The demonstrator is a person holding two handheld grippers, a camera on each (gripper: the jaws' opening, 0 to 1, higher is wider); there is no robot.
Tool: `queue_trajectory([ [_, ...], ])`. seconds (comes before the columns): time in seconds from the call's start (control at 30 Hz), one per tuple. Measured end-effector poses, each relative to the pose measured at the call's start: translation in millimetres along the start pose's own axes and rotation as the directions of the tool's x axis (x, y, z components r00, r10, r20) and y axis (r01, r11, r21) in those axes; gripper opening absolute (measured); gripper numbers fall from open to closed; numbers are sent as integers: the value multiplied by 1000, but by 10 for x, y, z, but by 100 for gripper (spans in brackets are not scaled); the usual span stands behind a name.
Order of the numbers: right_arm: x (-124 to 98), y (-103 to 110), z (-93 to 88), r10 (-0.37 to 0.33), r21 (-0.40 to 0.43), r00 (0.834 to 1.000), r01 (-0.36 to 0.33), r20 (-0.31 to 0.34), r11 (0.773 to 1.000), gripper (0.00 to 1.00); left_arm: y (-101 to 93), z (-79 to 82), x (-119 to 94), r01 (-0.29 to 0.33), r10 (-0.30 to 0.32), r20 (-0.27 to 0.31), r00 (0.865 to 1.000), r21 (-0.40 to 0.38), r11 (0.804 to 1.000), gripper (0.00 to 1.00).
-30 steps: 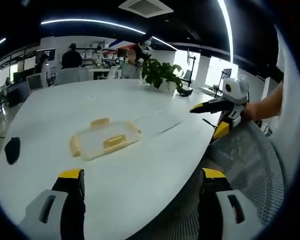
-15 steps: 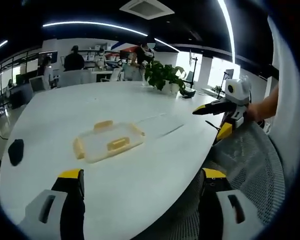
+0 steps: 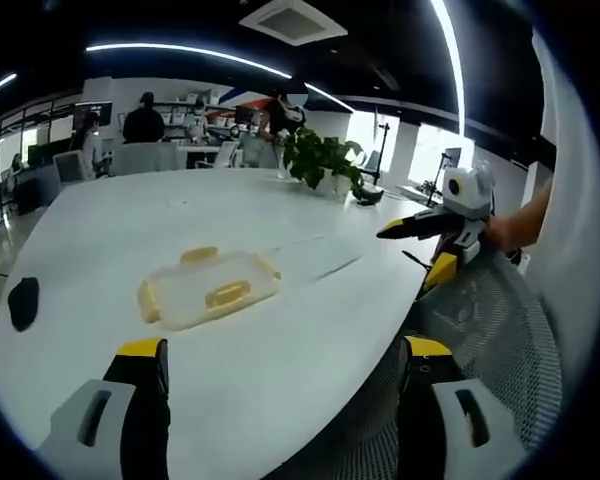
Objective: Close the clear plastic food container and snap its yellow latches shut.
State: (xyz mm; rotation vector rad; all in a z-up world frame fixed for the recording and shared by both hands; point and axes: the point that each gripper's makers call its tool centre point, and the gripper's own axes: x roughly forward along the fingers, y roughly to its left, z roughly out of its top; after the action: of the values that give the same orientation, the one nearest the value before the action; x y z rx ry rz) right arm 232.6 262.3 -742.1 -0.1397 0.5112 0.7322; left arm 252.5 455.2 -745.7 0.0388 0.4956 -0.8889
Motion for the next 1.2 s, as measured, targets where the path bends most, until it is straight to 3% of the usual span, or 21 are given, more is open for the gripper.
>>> queue_trajectory([
  [0.53,52,21,-72,29,-44,997,-31,-67,999,85,4,54,32,22,-22,-11,1000,6,1000,97],
  [1.2,358,-214,116,81,-162,990,-99,-115,982,80,187,116,242,71,-68,-56,996,44,997,93],
])
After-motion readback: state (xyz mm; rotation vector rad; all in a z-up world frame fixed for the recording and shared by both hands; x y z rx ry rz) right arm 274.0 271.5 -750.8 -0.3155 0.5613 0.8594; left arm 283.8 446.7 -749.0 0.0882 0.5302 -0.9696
